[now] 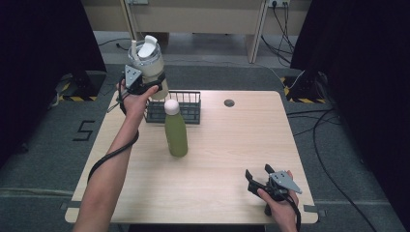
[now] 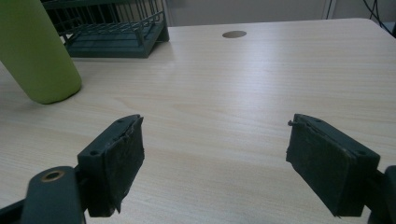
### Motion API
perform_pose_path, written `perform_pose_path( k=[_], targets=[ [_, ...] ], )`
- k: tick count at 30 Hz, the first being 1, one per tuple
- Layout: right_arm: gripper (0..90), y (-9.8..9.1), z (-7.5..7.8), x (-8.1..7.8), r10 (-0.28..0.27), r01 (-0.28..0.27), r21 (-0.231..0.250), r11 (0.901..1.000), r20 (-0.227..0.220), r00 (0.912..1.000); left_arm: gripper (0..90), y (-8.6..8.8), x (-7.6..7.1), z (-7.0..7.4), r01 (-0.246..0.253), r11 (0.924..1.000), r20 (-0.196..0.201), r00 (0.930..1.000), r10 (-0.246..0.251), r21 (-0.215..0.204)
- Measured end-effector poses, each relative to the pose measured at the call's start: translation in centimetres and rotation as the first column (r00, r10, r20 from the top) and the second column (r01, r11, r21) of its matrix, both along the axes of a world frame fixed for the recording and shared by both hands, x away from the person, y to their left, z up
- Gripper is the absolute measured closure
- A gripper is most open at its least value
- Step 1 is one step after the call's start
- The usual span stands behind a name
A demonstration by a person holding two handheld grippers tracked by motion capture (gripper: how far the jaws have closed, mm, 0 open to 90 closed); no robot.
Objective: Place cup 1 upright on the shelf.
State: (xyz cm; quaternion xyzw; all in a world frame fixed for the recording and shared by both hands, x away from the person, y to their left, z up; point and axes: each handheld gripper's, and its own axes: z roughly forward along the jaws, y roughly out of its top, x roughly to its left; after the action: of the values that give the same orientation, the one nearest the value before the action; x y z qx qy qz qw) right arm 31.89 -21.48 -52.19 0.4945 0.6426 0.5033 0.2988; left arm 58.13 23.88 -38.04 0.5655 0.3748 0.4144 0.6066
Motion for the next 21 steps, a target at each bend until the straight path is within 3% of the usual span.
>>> perform_pose_path(
  k=[21],
  targets=[
    [18.7, 0.0, 0.0, 0.0, -0.002, 0.002, -0.006, 1.0, 0.001, 1.0, 9.2, -0.3, 1.1, -1.3, -0.011, 0.9999, -0.035, 0.9993, 0.011, 0.007]
  ],
)
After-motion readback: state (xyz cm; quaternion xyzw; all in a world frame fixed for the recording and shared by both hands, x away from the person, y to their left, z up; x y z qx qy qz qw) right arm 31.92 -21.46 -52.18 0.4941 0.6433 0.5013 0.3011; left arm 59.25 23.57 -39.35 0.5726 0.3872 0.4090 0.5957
